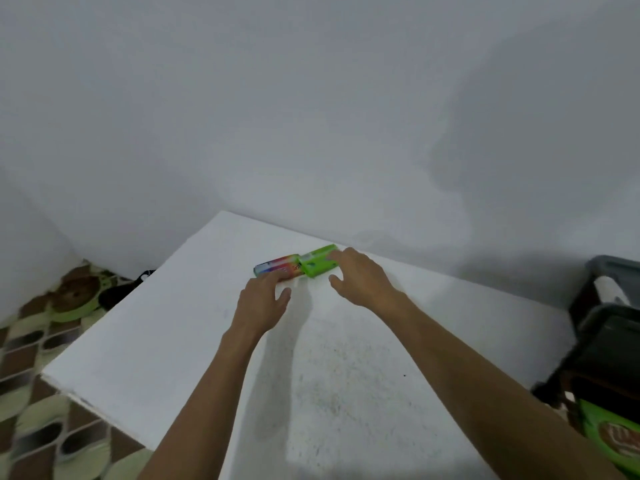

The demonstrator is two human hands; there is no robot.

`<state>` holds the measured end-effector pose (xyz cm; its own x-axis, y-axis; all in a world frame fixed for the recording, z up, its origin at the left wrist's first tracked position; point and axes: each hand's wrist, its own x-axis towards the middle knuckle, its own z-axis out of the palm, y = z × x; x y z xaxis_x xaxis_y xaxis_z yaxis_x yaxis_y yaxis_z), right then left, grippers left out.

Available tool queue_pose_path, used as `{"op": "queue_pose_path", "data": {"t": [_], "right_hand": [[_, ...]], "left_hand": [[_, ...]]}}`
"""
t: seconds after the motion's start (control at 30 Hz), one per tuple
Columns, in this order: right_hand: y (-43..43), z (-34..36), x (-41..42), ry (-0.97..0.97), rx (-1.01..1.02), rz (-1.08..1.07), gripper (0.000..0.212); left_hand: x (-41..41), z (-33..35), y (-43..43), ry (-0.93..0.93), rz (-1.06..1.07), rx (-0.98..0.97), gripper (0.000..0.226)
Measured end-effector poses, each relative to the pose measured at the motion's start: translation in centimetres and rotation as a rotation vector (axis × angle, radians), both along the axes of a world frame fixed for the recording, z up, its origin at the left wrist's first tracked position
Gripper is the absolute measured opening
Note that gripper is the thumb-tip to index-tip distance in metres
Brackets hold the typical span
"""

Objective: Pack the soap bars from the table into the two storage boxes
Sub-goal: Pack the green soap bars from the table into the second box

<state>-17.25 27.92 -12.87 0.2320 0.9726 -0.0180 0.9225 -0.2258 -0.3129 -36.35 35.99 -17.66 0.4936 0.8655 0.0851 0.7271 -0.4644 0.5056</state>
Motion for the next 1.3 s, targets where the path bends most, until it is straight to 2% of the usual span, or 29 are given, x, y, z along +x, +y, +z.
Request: {"op": "queue_pose_path", "data": {"t": [0.23, 0.43, 0.5, 0.63, 0.83, 0.9, 1.0, 1.07, 1.2, 1.3], "right_hand": [[7.8, -4.0, -0.5, -0.148, -0.121, 0.140, 0.059], [10.6, -6.4, 0.2, -0.389, -0.211, 0.269, 0.074], [10.6, -6.3, 0.3, -0.424, -0.218, 0.296, 0.073], [10.2, -6.3, 1.0, -0.433, -0.222, 0.301, 0.055], [7.4, -5.7, 1.6, -0.461, -0.272, 0.380, 0.052], [6.3, -5.6, 1.7, -0.461, -0.287, 0.377, 0.056], [4.3, -5.1, 2.0, -0.397, -0.298, 0.370, 0.073], [2.9, -4.1, 2.2, -0.319, -0.269, 0.348, 0.072], [-0.7, -2.1, 2.7, -0.063, -0.118, 0.204, 0.053], [-3.7, -1.7, 3.3, 0.183, -0.007, -0.041, 0.030]], "left_hand": [[1.3, -2.9, 5.1, 0.219, 0.042, -0.018, 0.056], [2.3, -4.4, 7.7, 0.343, -0.070, -0.039, 0.061], [2.6, -4.5, 7.9, 0.377, -0.060, -0.002, 0.061], [3.0, -3.5, 8.0, 0.481, -0.032, 0.023, 0.066], [2.2, -2.9, 5.7, 0.497, -0.014, -0.024, 0.069], [1.8, -2.6, 4.6, 0.489, -0.001, -0.043, 0.068], [1.1, -2.5, 2.7, 0.400, 0.041, -0.077, 0.070], [0.5, -2.5, 1.5, 0.275, 0.086, -0.106, 0.074], [0.0, -2.0, -0.8, -0.083, 0.118, -0.220, 0.093], [0.6, -0.1, -3.3, -0.335, 0.089, -0.298, 0.097]]}}
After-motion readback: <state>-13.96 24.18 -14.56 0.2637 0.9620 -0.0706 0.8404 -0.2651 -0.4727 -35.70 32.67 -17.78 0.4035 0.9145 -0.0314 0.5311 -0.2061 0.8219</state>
